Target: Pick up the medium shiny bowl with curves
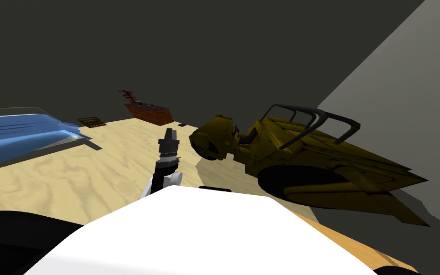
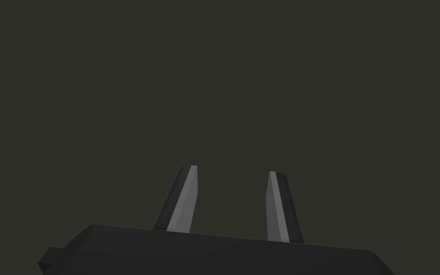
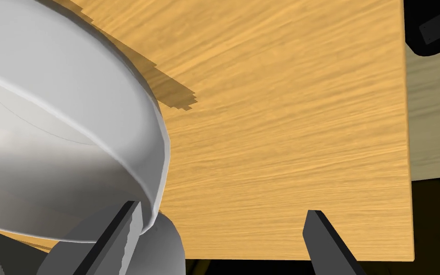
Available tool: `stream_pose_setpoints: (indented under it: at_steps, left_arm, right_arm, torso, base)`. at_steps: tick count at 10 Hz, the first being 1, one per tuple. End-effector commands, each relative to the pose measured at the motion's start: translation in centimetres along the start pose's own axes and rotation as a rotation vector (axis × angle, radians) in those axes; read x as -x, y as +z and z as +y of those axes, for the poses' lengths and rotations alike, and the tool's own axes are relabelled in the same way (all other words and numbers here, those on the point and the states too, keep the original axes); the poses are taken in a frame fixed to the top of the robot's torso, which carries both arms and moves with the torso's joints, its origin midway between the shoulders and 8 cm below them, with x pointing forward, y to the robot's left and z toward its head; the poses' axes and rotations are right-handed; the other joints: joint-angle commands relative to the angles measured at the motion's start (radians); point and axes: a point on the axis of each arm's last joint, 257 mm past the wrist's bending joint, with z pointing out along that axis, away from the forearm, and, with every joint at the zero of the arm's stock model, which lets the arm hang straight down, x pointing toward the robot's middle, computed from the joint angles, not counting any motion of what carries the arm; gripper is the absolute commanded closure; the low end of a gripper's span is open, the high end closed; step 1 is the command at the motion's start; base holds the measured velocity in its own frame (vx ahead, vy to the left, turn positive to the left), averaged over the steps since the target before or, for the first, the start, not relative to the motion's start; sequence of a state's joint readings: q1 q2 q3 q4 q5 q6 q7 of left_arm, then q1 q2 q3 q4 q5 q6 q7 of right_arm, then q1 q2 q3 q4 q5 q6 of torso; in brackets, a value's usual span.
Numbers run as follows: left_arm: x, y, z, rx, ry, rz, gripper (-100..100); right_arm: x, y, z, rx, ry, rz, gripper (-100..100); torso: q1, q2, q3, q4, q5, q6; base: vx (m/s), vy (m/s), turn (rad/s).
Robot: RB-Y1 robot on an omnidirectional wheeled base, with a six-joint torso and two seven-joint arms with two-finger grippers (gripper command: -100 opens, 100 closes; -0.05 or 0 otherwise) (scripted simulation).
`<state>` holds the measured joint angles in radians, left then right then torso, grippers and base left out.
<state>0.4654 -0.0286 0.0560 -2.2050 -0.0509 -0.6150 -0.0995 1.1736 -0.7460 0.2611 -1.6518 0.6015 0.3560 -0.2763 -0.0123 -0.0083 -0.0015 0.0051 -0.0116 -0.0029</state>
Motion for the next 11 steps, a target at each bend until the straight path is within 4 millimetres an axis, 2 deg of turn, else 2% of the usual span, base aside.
stream_pose_setpoints:
  at_steps: [1, 3, 5, 6, 7, 9, 10, 11]
  left_arm:
    - [0.0, 0.0, 0.0, 0.0, 0.0, 0.0, 0]
    - [0.0, 0.0, 0.0, 0.0, 0.0, 0.0, 0]
    - [0.0, 0.0, 0.0, 0.0, 0.0, 0.0, 0]
    - [0.0, 0.0, 0.0, 0.0, 0.0, 0.0, 0]
    - [0.0, 0.0, 0.0, 0.0, 0.0, 0.0, 0]
    - [0.0, 0.0, 0.0, 0.0, 0.0, 0.0, 0]
    - [0.0, 0.0, 0.0, 0.0, 0.0, 0.0, 0]
    - [0.0, 0.0, 0.0, 0.0, 0.0, 0.0, 0]
  right_arm:
    - [0.0, 0.0, 0.0, 0.0, 0.0, 0.0, 100]
    - [0.1, -0.1, -0.9, -0.019, -0.005, -0.001, 100]
    - [0.1, -0.1, -0.8, -0.017, -0.003, -0.002, 100]
    - [0.1, -0.1, -0.8, -0.017, -0.003, -0.002, 0]
    - [0.0, -0.5, 0.3, 0.006, -0.003, 0.002, 100]
    - [-0.3, -1.4, 0.3, 0.009, -0.006, 0.007, 100]
    - [-0.2, -1.1, 0.2, 0.008, -0.006, 0.005, 100]
    - [-0.2, -1.2, 0.2, 0.008, -0.005, 0.006, 0]
  torso:
    - [0.0, 0.0, 0.0, 0.0, 0.0, 0.0]
    - [0.0, -0.002, 0.0, 0.003, -0.006, -0.003]
    - [-0.002, -0.002, 0.0, 0.003, -0.007, -0.002]
    - [-0.002, -0.002, 0.0, 0.002, -0.007, -0.002]
    - [-0.002, -0.002, 0.0, 0.002, -0.007, -0.002]
    - [-0.001, -0.002, 0.0, 0.002, -0.006, -0.002]
    - [-0.001, -0.002, 0.0, 0.002, -0.006, -0.002]
    - [-0.001, -0.002, 0.0, 0.002, -0.006, -0.002]
  base:
    - [-0.002, -0.002, -0.012]
    - [-0.001, -0.005, -0.015]
    - [0.0, 0.0, 0.0]
    - [0.0, 0.0, 0.0]
    - [-0.005, -0.002, -0.004]
    - [-0.001, -0.005, -0.014]
    - [0.0, 0.0, 0.0]
    - [0.0, 0.0, 0.0]
